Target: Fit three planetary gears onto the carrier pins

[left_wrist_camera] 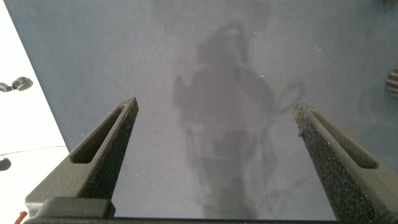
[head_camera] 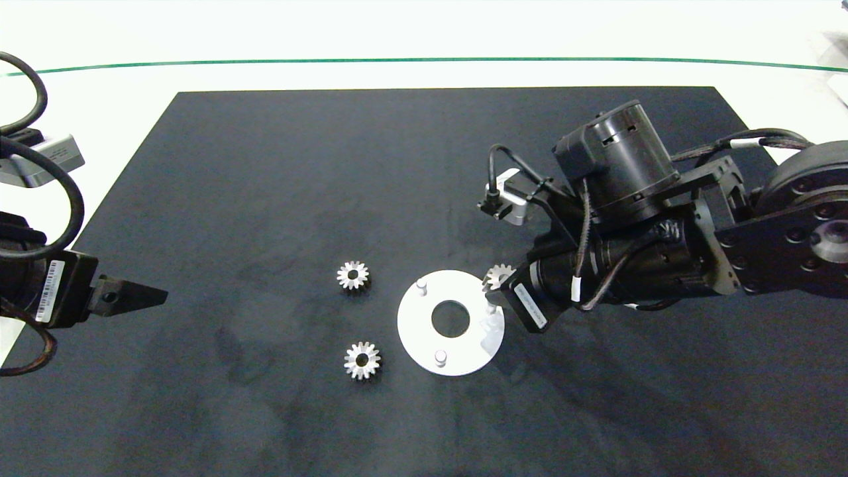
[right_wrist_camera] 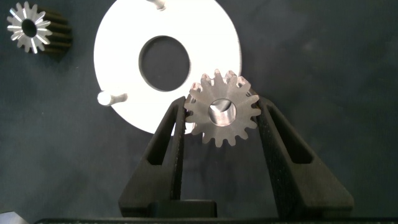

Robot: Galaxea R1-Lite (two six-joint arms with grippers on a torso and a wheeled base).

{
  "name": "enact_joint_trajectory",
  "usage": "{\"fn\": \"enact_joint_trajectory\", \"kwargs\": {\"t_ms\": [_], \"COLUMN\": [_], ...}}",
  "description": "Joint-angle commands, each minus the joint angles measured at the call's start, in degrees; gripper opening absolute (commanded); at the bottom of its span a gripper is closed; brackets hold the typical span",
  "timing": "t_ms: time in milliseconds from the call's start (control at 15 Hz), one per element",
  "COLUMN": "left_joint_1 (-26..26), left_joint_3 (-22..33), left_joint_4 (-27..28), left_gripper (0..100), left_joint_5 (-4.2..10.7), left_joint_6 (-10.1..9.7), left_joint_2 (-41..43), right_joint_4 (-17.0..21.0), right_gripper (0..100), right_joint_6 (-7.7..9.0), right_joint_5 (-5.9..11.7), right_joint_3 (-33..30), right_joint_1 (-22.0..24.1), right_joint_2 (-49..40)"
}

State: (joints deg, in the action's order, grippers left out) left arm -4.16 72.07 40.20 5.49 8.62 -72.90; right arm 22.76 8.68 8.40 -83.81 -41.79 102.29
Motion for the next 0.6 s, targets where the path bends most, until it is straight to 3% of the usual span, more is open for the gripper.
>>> {"fn": "enact_joint_trajectory", "kwargs": {"t_ms": [67,467,600], "left_joint_1": [0.0,0.0,0.0], "left_joint_3": [0.0,0.0,0.0], "left_joint_4": [0.2,0.2,0.2], "left_gripper": [100,100,100], "left_joint_5": [0.05,0.05,0.05], "left_joint_6": [0.08,0.08,0.08], "left_joint_2": [0.0,0.0,0.0], "right_joint_4": [0.0,0.0,0.0], "right_gripper": [22,22,22], "right_joint_6": [-0.07,-0.24,-0.15], "right_joint_5": [-0.05,0.13,0.92], "right_joint_3": [0.0,0.1,0.1], "right_joint_1": [-0.7,-0.5,-0.4], "right_joint_2": [2.0,2.5,2.5]}}
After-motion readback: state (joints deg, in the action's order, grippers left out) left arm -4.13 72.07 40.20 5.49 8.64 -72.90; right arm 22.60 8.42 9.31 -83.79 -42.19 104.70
